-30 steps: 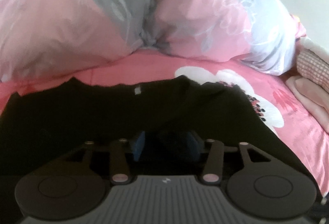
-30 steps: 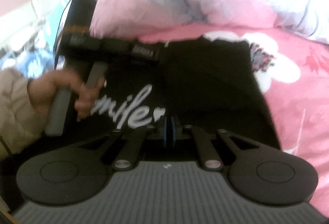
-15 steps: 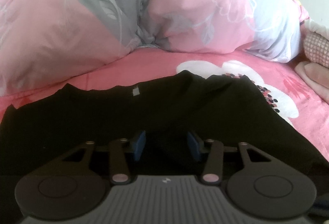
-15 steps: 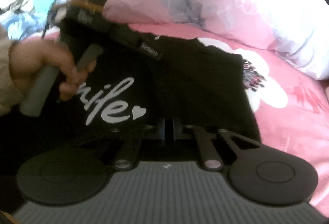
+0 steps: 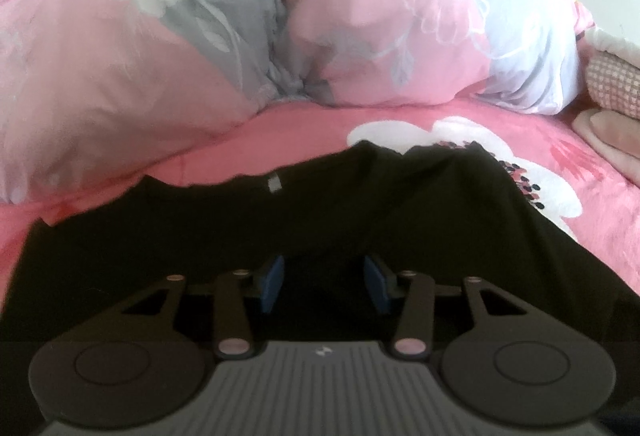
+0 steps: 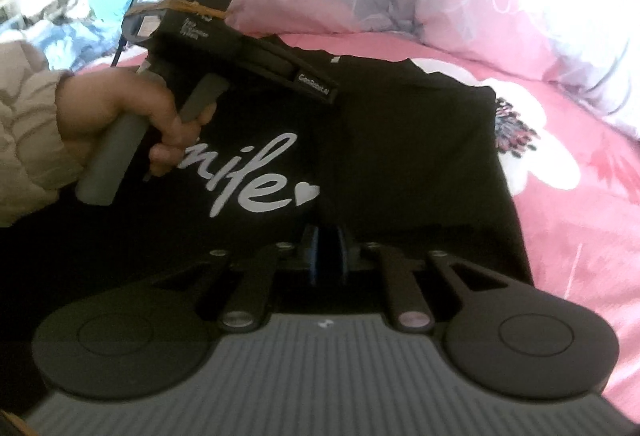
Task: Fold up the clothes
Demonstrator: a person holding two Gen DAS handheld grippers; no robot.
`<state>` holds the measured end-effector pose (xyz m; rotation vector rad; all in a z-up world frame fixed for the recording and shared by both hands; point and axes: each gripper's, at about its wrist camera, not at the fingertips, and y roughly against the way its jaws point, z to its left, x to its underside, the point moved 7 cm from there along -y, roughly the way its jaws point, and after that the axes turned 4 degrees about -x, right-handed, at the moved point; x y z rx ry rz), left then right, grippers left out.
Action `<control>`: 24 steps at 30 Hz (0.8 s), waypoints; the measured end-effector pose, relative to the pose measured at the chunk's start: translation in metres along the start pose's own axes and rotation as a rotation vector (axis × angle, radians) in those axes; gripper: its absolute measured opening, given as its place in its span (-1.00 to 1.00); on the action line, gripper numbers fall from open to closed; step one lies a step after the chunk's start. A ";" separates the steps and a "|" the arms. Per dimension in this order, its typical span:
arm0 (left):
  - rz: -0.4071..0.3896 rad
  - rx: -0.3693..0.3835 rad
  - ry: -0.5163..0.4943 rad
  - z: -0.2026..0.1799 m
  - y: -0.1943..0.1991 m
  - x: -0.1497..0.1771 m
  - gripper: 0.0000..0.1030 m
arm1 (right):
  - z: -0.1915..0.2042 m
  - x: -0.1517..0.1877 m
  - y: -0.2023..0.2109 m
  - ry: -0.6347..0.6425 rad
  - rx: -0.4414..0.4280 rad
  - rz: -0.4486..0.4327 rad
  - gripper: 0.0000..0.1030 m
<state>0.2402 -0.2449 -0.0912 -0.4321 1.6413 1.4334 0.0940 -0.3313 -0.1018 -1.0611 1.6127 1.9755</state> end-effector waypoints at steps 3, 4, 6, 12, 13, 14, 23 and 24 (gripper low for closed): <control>-0.044 0.010 -0.056 -0.007 0.015 -0.003 -0.10 | -0.009 -0.006 0.011 -0.077 -0.051 -0.036 -0.77; -0.057 0.026 -0.082 -0.012 0.021 -0.004 -0.10 | -0.013 -0.009 0.016 -0.102 -0.060 -0.055 -0.77; -0.075 0.084 -0.141 -0.027 0.032 -0.004 -0.06 | -0.025 -0.014 0.026 -0.163 -0.076 -0.095 -0.77; -0.029 0.214 -0.285 -0.073 0.042 0.022 -0.03 | -0.072 -0.026 0.031 -0.345 -0.016 -0.154 -0.77; -0.026 0.217 -0.299 -0.076 0.042 0.027 -0.03 | -0.078 -0.025 0.027 -0.367 -0.012 -0.151 -0.77; -0.033 0.212 -0.304 -0.076 0.042 0.030 -0.03 | -0.084 -0.021 0.021 -0.382 -0.009 -0.135 -0.77; -0.045 0.227 -0.235 -0.068 0.038 0.044 0.22 | -0.114 -0.017 0.003 -0.355 0.086 -0.039 -0.77; -0.042 0.234 -0.220 -0.065 0.037 0.044 0.25 | -0.118 -0.024 0.002 -0.341 0.101 -0.042 -0.77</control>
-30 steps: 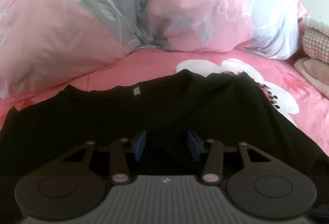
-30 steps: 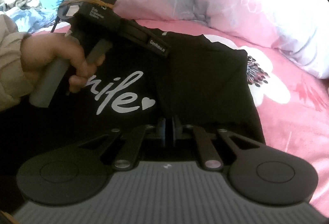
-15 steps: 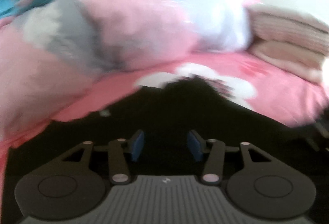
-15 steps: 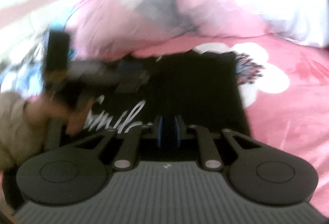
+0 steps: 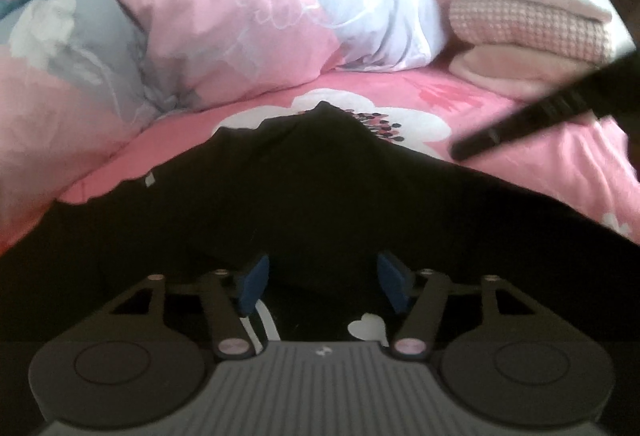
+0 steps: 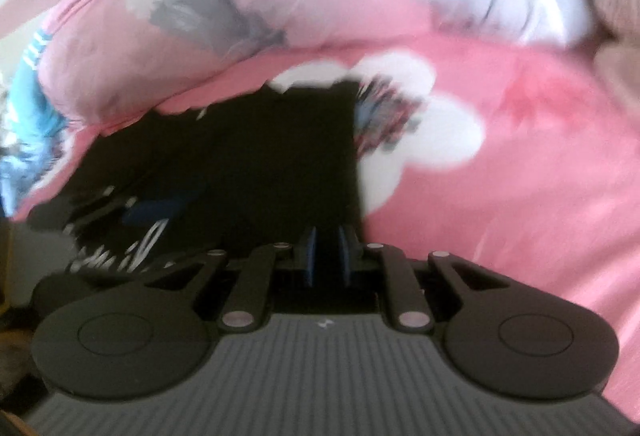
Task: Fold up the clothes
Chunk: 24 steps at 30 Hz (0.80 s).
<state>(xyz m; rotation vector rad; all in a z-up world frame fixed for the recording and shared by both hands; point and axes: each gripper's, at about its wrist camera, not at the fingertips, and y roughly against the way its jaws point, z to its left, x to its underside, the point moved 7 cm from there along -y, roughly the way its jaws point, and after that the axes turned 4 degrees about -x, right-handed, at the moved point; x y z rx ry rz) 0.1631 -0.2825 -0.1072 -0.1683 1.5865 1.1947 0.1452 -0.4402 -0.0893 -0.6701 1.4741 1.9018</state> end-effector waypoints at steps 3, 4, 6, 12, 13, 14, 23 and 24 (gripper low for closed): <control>-0.004 0.014 0.027 0.004 -0.001 0.002 0.28 | 0.001 -0.029 -0.018 0.034 -0.005 -0.011 -0.76; -0.007 0.016 0.030 0.004 -0.001 0.002 0.28 | 0.004 -0.036 -0.028 0.056 -0.012 -0.012 -0.76; -0.013 0.019 0.036 0.005 -0.001 0.003 0.28 | 0.009 -0.049 -0.053 0.090 -0.042 0.000 -0.76; -0.021 0.031 0.052 0.006 0.000 0.005 0.28 | -0.007 -0.072 -0.125 0.116 0.014 0.034 -1.00; -0.022 0.033 0.054 0.007 0.000 0.006 0.28 | -0.015 -0.080 -0.126 0.091 0.035 0.012 -1.00; -0.022 0.035 0.056 0.007 0.000 0.006 0.28 | -0.024 -0.088 -0.123 0.057 0.081 -0.010 -0.95; -0.026 0.053 0.079 0.009 0.002 0.007 0.29 | -0.012 -0.091 -0.134 0.107 0.053 0.053 -0.89; -0.026 0.054 0.081 0.009 0.002 0.007 0.29 | -0.014 -0.091 -0.141 0.100 0.057 0.061 -0.92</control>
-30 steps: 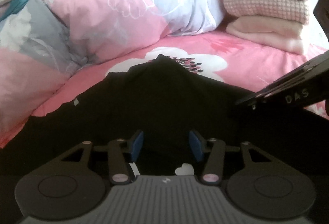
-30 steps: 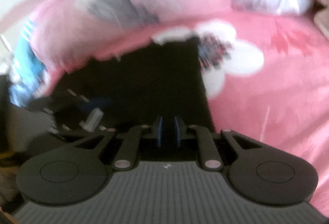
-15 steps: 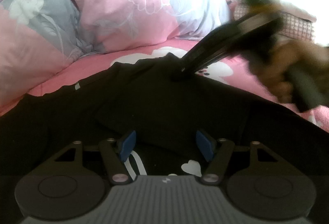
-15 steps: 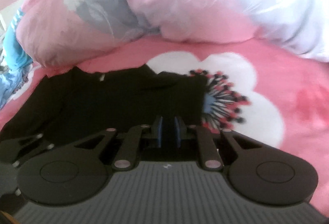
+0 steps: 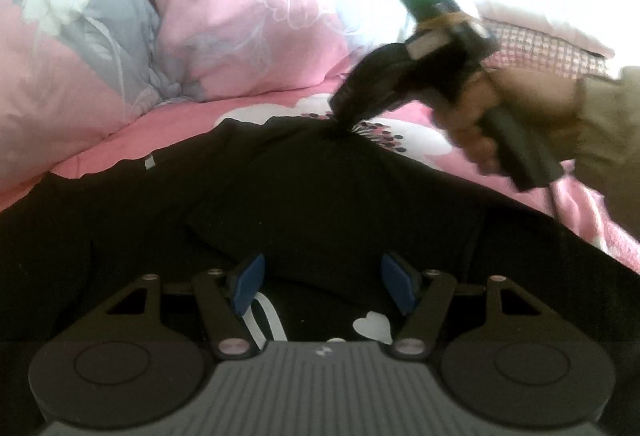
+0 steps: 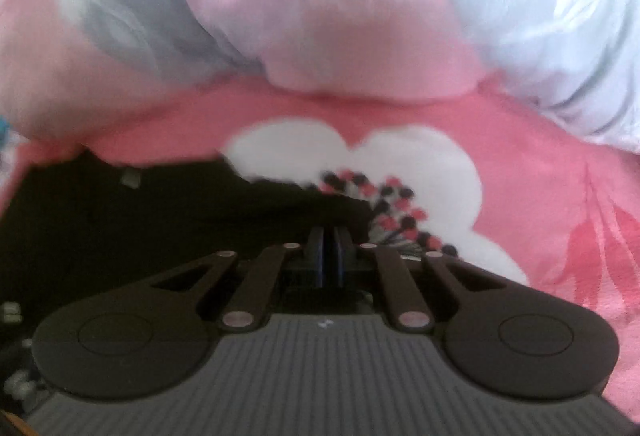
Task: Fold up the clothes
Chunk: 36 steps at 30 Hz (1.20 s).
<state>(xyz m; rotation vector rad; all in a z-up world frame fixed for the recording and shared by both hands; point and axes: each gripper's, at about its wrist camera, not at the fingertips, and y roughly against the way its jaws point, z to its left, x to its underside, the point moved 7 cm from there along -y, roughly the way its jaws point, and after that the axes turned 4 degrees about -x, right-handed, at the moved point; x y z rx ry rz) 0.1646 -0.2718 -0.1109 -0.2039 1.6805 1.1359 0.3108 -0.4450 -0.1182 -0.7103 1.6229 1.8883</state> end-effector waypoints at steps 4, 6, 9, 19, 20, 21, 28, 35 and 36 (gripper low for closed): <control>-0.001 0.005 0.007 0.000 0.000 0.000 0.29 | -0.022 -0.022 0.000 -0.110 0.079 -0.086 -0.82; -0.001 0.007 0.009 0.001 -0.001 0.000 0.29 | -0.014 -0.029 0.010 -0.070 0.047 -0.096 -0.82; -0.001 0.007 0.010 0.001 -0.001 0.000 0.29 | 0.012 -0.027 0.014 0.024 -0.045 -0.041 -0.82; -0.002 0.017 0.023 0.002 -0.001 0.000 0.29 | 0.012 -0.044 -0.043 -0.027 0.038 0.003 -0.92; -0.002 0.018 0.023 0.002 -0.001 0.000 0.29 | 0.009 -0.048 -0.040 -0.039 0.056 -0.006 -0.87; -0.002 0.018 0.023 0.002 -0.001 0.000 0.30 | 0.011 -0.049 -0.033 -0.032 0.062 -0.016 -0.83; -0.002 0.026 0.032 0.003 -0.001 -0.002 0.31 | 0.015 -0.033 0.016 -0.008 -0.004 -0.034 -0.84; -0.001 0.054 0.053 0.005 0.000 -0.002 0.39 | -0.017 0.014 0.126 -0.231 -0.030 -0.161 -0.83; 0.000 0.060 0.060 0.006 0.000 -0.003 0.40 | -0.020 0.024 0.148 -0.248 -0.023 -0.174 -0.83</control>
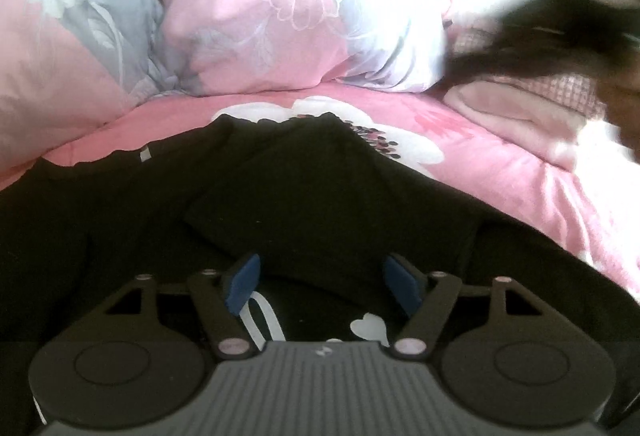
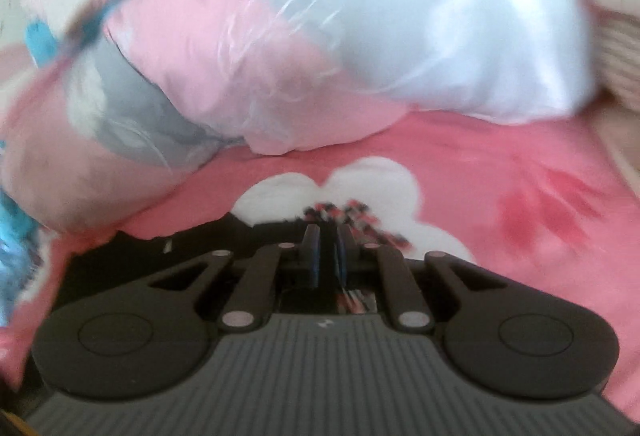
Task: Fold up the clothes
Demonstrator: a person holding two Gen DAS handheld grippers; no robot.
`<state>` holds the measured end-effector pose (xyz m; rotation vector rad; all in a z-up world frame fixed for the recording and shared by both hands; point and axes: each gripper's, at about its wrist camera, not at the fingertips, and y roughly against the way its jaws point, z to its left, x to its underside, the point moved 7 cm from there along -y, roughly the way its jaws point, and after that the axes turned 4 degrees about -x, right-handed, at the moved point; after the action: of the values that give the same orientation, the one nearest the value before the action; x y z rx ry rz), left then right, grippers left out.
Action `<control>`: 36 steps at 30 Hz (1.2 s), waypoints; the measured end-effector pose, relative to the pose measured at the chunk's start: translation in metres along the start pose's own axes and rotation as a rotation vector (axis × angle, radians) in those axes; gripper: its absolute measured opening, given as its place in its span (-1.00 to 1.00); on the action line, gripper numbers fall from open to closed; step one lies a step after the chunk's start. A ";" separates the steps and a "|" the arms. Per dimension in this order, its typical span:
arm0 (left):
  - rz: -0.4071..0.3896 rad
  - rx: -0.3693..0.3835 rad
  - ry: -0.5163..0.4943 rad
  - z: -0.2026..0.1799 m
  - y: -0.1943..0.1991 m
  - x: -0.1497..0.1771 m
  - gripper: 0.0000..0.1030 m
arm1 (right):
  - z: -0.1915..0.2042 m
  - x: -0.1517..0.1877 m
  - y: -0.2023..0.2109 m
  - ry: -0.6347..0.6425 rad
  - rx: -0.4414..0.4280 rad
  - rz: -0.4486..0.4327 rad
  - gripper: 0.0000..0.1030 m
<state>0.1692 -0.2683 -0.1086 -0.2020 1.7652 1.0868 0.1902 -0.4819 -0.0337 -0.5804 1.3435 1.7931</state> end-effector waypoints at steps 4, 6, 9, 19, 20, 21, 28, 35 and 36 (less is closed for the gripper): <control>0.004 0.002 0.037 0.005 -0.001 -0.001 0.40 | -0.013 0.030 0.091 -0.016 0.046 -0.038 -0.83; 0.007 -0.007 0.046 0.008 -0.002 -0.002 0.39 | -0.015 0.048 0.114 0.001 0.056 -0.014 -0.82; 0.009 -0.028 0.043 0.008 -0.002 0.000 0.39 | -0.009 0.064 0.113 0.061 0.057 0.024 -0.80; 0.017 -0.062 0.038 0.010 -0.005 0.001 0.40 | 0.012 0.098 -0.030 0.209 -0.014 0.165 -0.83; 0.015 -0.059 0.043 0.011 -0.005 0.001 0.40 | 0.009 0.098 -0.026 0.201 -0.033 0.151 -0.84; 0.014 -0.055 0.048 0.012 -0.005 0.001 0.40 | 0.004 0.100 -0.018 0.200 -0.039 0.146 -0.86; 0.018 -0.081 0.017 0.008 -0.004 0.000 0.40 | -0.025 0.118 0.048 0.162 0.023 0.162 -0.84; 0.025 -0.186 -0.150 -0.020 0.026 0.000 0.43 | -0.003 0.120 0.123 0.077 -0.012 0.016 -0.79; 0.035 -0.198 -0.165 -0.024 0.032 0.002 0.43 | 0.001 0.123 0.134 0.073 -0.022 0.001 -0.79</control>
<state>0.1336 -0.2670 -0.0892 -0.1972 1.5199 1.2675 0.0109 -0.4562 -0.0494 -0.6627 1.3739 1.8049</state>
